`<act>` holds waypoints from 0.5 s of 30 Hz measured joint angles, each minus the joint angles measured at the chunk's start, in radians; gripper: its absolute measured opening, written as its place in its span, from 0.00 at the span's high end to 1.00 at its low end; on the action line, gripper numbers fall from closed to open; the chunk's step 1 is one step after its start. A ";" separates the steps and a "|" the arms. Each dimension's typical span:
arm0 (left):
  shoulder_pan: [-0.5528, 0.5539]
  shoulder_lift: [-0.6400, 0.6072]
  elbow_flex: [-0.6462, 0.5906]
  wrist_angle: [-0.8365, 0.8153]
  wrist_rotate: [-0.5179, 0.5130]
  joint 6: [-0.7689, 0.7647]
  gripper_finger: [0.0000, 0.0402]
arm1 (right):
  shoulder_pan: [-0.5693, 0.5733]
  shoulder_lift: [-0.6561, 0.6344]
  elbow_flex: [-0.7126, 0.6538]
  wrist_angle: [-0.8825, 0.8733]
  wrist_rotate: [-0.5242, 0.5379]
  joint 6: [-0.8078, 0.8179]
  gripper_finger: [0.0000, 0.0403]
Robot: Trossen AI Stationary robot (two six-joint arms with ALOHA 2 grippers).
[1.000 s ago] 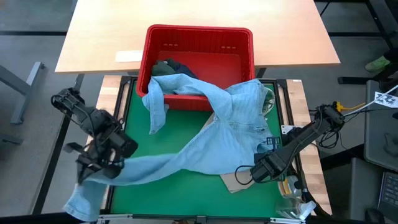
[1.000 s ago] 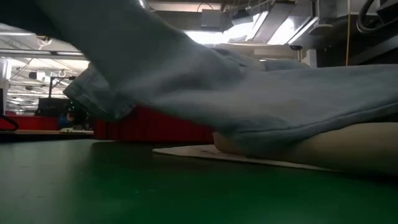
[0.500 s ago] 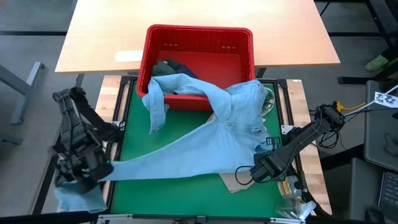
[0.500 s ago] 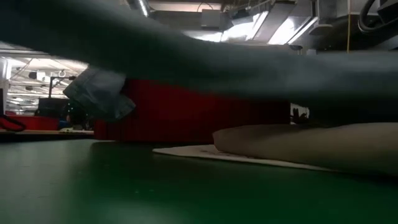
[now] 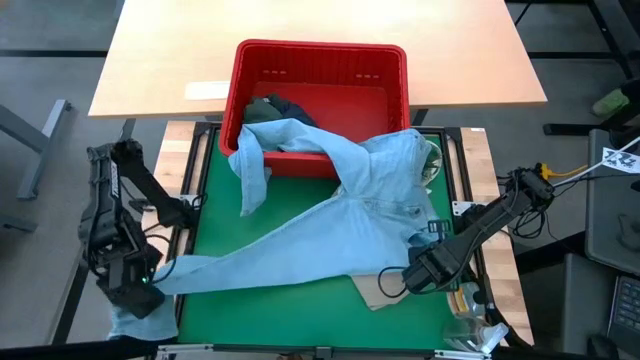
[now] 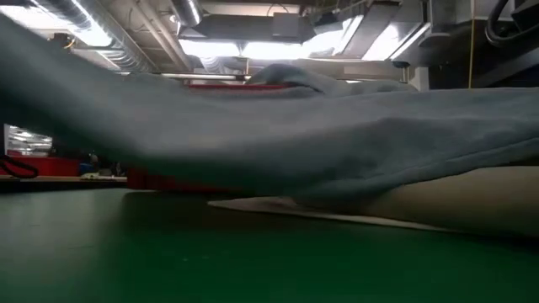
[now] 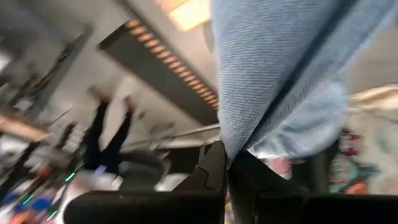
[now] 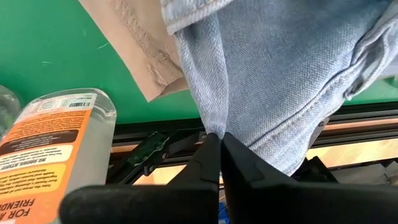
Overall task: Fold Laundry from Bin
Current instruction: Fold the light blue jeans
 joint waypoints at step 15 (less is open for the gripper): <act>0.001 0.007 0.000 0.189 -0.350 0.022 1.00 | -0.002 0.000 0.000 -0.001 -0.027 0.004 0.94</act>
